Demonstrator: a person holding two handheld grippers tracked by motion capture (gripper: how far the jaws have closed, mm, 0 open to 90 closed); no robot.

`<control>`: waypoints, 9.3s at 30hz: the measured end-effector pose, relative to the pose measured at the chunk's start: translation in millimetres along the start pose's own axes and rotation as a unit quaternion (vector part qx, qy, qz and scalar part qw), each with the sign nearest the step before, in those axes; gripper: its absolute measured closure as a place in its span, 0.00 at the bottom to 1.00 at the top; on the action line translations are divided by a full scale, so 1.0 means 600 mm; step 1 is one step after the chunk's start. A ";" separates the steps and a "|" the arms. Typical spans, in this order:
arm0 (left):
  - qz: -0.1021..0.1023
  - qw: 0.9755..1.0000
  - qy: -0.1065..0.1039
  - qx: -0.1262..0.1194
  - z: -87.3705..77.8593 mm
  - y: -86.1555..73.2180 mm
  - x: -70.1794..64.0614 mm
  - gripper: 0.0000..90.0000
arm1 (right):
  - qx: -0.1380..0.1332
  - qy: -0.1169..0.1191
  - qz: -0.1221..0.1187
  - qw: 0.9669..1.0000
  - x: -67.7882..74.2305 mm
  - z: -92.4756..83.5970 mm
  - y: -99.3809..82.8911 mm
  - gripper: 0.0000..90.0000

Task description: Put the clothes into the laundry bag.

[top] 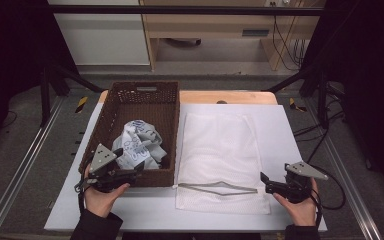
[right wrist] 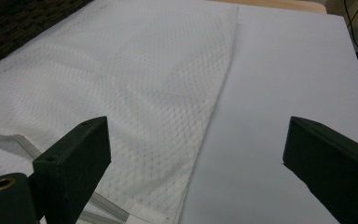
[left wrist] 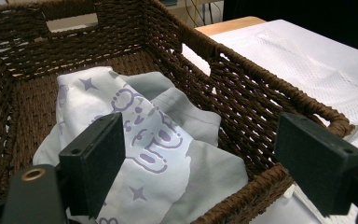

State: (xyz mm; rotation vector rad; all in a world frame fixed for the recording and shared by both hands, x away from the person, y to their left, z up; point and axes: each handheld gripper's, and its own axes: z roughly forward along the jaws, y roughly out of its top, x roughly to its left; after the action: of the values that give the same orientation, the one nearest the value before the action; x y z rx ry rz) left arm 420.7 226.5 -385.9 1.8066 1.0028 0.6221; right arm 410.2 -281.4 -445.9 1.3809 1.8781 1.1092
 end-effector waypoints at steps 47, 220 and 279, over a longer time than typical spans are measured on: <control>0.040 0.995 0.062 0.065 0.120 0.127 0.067 0.14 | 0.004 0.001 -0.019 1.000 0.033 0.015 0.010 0.07; 0.092 0.975 -0.171 0.106 0.335 0.049 -0.316 0.46 | 0.001 -0.019 0.000 1.000 -0.004 -0.002 0.000 0.15; 0.104 0.975 -0.150 0.125 0.151 -0.108 -0.222 1.00 | 0.010 0.048 0.021 0.999 0.053 0.032 0.045 0.86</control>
State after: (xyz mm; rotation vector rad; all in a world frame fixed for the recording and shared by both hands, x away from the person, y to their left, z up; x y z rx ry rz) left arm 394.7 84.0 -481.6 2.1711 0.7171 0.3419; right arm 429.0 -242.1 -431.1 1.4069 1.9409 1.1993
